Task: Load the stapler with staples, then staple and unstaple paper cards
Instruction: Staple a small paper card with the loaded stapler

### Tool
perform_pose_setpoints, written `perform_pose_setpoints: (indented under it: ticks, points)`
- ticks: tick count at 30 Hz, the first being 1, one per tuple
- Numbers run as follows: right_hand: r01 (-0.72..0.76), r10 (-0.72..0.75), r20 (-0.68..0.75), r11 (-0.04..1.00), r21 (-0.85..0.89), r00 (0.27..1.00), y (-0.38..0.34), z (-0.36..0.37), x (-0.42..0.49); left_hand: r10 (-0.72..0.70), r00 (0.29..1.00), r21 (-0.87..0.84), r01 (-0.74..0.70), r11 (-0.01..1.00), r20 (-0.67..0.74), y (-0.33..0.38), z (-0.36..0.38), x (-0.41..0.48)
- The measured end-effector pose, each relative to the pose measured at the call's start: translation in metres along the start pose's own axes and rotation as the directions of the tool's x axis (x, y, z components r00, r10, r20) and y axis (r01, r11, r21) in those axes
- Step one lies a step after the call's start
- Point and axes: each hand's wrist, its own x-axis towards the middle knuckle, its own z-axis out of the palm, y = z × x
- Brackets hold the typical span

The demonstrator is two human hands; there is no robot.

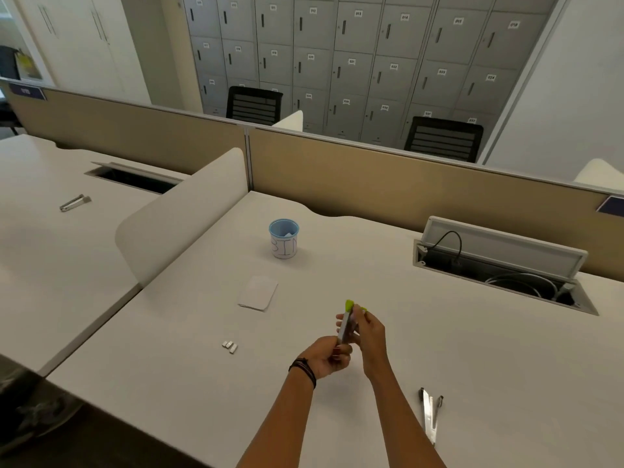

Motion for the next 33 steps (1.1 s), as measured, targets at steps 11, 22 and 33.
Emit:
perform_pose_setpoints:
  ticks: [11,22,33]
  points:
    - [0.021,-0.012,0.034,0.962,-0.271,0.999,0.020,0.085,0.059,-0.011,0.982,0.692,0.140,0.708,-0.187,0.067,-0.078,0.018]
    - [0.192,-0.059,0.227,0.758,-0.623,0.972,0.074,0.163,0.098,0.719,0.565,0.852,-0.051,0.520,-0.405,0.124,-0.191,0.036]
    - [0.345,-0.065,0.372,0.543,-0.765,0.926,0.094,0.178,0.106,0.761,0.564,0.897,-0.075,0.435,-0.322,0.127,-0.205,0.060]
